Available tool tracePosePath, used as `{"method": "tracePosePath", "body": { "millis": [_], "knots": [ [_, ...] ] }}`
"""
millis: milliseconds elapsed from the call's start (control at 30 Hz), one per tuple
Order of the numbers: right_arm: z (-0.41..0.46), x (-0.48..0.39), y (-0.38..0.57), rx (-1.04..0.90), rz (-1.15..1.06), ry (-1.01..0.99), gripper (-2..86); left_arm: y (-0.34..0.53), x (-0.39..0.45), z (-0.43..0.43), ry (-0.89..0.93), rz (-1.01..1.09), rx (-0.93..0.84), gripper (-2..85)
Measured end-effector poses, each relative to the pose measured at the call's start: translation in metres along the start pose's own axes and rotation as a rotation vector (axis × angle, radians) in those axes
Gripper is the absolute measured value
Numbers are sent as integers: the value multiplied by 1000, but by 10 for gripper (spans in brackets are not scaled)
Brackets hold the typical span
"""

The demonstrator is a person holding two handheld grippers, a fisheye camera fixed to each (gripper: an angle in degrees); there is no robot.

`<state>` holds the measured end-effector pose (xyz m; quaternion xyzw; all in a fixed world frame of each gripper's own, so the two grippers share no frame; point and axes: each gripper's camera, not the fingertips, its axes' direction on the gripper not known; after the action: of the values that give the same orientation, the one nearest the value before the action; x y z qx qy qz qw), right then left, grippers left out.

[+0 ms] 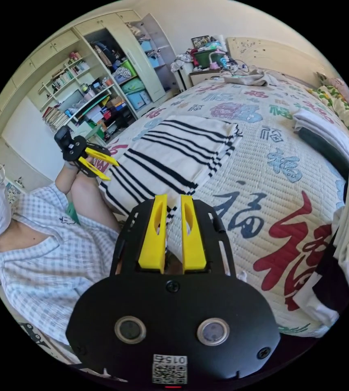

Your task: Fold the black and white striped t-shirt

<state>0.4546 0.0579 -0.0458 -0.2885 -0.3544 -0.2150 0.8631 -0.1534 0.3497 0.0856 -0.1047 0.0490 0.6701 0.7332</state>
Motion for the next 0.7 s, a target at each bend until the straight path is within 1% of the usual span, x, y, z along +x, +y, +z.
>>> {"method": "tracePosePath", "body": {
  "millis": [33, 100, 167, 267, 333, 433, 500, 567, 600, 633, 667, 700],
  "knots": [
    [6, 4, -1, -44, 4, -11, 60, 0, 2, 2, -33, 13, -3, 106],
    [15, 9, -7, -105, 3, -21, 57, 0, -2, 1, -43, 15, -3, 105],
    [18, 14, -14, -115, 4, -36, 50, -1, -8, -2, -39, 19, -7, 102],
    [8, 20, -23, -122, -4, -32, 14, 0, -19, -6, -30, 24, -12, 90],
    [-4, 28, -24, -148, -2, 4, 4, 3, -30, -11, -7, 26, -20, 78],
    [1, 47, -31, -223, 31, -40, -2, 9, -53, -13, 47, 0, -15, 74],
    [-6, 54, -37, -221, 19, -61, -2, 11, -71, -16, 101, -23, -10, 73],
    [-29, 66, -41, -90, 30, -98, 2, 15, -94, -27, 174, -59, 23, 73],
    [-50, 79, -44, 55, 63, -124, 9, 22, -115, -40, 236, -103, 102, 75],
    [-68, 95, -46, 201, 85, -152, 23, 32, -142, -56, 272, -182, 224, 84],
    [-74, 103, -48, 261, 103, -163, 30, 39, -157, -64, 278, -240, 288, 88],
    [-81, 124, -52, 356, 161, -176, 46, 54, -191, -75, 288, -370, 398, 98]
  ]
}}
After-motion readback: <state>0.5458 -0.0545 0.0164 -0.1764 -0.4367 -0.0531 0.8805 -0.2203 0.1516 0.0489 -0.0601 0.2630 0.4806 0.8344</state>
